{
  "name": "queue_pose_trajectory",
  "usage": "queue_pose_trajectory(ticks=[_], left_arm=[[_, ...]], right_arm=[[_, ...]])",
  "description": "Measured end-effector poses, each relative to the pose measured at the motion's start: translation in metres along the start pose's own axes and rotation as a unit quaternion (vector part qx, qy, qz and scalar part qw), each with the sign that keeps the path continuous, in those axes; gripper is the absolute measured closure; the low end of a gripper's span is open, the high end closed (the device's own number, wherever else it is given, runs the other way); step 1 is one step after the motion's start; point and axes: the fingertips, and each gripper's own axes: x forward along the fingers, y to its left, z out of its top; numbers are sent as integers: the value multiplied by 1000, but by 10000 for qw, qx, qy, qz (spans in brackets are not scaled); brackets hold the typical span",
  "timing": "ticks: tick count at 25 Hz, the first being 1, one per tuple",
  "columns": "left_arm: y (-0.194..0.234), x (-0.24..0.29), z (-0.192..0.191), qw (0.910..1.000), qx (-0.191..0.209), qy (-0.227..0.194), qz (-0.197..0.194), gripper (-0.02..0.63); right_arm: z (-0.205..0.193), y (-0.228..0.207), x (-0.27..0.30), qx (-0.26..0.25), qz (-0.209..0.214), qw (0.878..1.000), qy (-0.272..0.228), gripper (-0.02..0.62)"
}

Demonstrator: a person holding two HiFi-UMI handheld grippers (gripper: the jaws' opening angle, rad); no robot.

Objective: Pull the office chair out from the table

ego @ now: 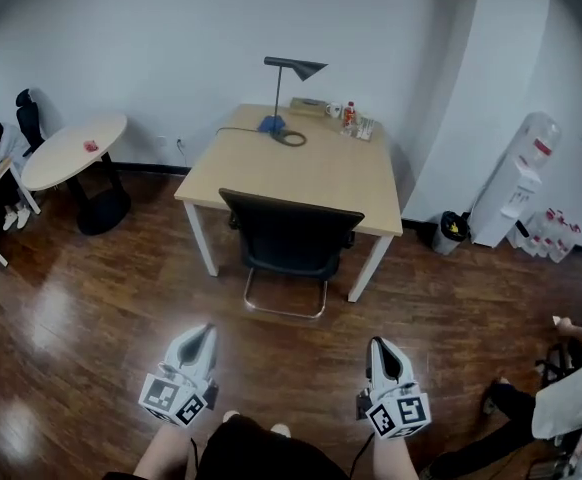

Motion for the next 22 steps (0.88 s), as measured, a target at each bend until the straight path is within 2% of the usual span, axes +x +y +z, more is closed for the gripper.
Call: queue_pose_trajectory(ticks=[10,22], left_arm=[[35,54,-17,9999,43,106,39,604],[100,175,-11,9988,255,40,-409,603]], right_arm=[[-19,-23,62,47,56,9999,157,581],[-2,-46,185,-235,8,9997,96,565]])
